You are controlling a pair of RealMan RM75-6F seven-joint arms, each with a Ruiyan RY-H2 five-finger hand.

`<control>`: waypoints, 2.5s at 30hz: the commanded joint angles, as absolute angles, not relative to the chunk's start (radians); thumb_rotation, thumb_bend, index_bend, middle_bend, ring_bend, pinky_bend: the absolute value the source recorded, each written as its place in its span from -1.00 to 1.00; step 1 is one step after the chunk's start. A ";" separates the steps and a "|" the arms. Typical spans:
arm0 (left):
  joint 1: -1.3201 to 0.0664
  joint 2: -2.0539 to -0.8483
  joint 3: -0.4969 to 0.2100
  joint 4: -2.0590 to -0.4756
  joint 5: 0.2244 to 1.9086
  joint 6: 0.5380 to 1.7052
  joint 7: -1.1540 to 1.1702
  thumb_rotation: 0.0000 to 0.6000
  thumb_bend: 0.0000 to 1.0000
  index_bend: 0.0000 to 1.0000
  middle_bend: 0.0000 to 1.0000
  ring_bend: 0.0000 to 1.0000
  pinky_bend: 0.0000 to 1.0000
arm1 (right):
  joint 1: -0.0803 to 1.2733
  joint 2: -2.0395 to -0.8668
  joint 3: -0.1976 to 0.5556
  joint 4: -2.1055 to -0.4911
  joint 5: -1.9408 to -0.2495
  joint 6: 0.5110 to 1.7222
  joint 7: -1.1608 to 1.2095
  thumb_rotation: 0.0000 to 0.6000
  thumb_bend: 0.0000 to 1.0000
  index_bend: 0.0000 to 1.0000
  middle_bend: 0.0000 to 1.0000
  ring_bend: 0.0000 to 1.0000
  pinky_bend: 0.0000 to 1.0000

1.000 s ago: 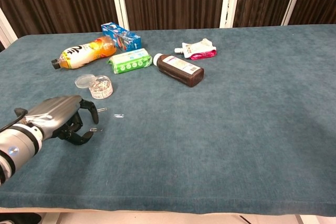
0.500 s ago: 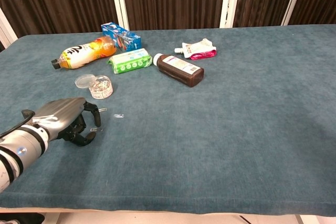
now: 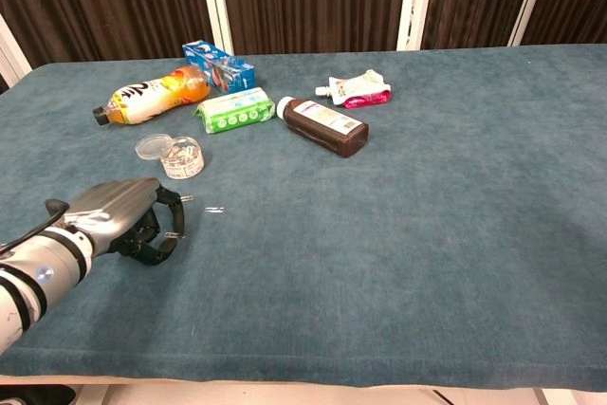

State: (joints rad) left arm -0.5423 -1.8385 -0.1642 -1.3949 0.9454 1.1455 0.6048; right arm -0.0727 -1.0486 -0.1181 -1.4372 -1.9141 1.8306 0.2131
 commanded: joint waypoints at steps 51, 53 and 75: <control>-0.598 -1.712 -0.290 -1.438 0.935 1.184 0.587 1.00 -0.19 0.61 1.00 1.00 1.00 | -0.094 -1.050 -0.103 -1.419 -1.886 1.882 0.263 1.00 -0.64 -1.00 -1.00 -1.00 -1.00; -0.619 -1.729 -0.312 -1.394 0.935 1.160 0.551 1.00 -0.19 0.61 1.00 1.00 1.00 | -0.095 -1.050 -0.102 -1.416 -1.885 1.886 0.268 1.00 -0.64 -1.00 -1.00 -1.00 -1.00; -0.780 -1.926 -0.432 -0.942 0.845 0.998 0.372 1.00 -0.19 0.49 1.00 1.00 1.00 | -0.100 -1.050 -0.100 -1.403 -1.884 1.894 0.285 1.00 -0.65 -1.00 -1.00 -1.00 -1.00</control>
